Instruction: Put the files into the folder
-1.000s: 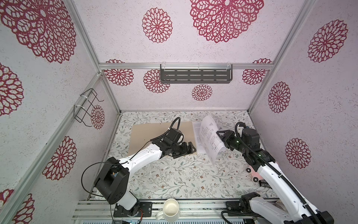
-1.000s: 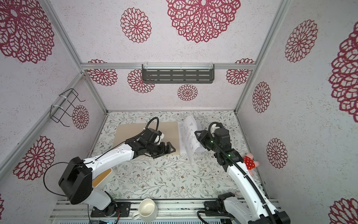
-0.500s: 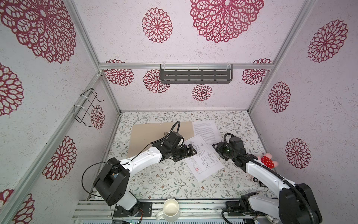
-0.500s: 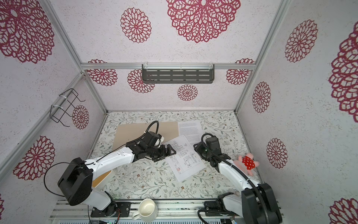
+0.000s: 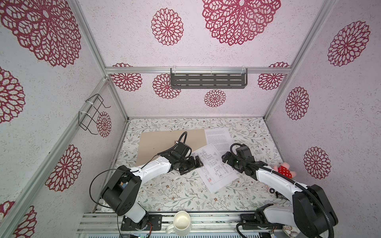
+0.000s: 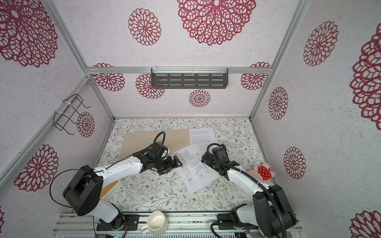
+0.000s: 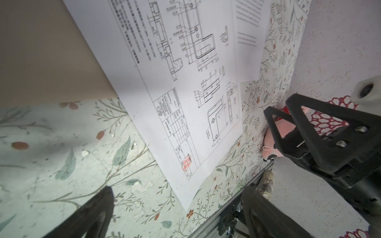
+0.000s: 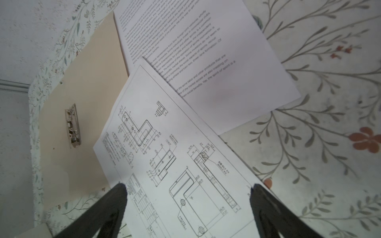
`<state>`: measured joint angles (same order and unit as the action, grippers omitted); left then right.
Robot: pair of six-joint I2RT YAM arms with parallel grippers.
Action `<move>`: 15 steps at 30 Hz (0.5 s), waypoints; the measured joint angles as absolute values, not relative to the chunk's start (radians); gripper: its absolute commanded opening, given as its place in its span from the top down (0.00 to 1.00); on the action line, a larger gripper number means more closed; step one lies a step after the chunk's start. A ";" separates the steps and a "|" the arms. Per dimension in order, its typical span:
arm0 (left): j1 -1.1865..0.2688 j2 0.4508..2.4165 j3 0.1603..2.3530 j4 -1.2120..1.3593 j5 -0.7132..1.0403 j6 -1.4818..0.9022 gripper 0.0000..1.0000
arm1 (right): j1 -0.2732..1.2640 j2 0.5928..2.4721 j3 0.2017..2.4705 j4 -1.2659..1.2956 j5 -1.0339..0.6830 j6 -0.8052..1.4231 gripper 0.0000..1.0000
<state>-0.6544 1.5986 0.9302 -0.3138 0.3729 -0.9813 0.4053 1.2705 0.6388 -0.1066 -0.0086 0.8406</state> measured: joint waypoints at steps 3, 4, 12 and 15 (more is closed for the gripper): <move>-0.669 1.628 0.930 -0.302 0.378 -0.987 0.00 | 0.402 1.276 0.628 -0.103 -0.004 0.831 0.04; -0.674 1.636 0.930 -0.297 0.381 -0.991 0.01 | 0.402 1.280 0.618 -0.097 -0.004 0.831 0.04; -0.699 1.660 0.910 -0.250 0.405 -1.023 0.03 | 0.402 1.288 0.525 -0.086 -0.008 0.832 0.06; -0.700 1.668 0.906 -0.240 0.412 -1.030 0.04 | 0.402 1.287 0.511 -0.072 -0.012 0.834 0.07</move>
<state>-0.7002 1.6676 0.9058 -0.2401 0.4118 -1.0302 0.4019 1.2869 0.5114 -0.0719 -0.0120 0.8341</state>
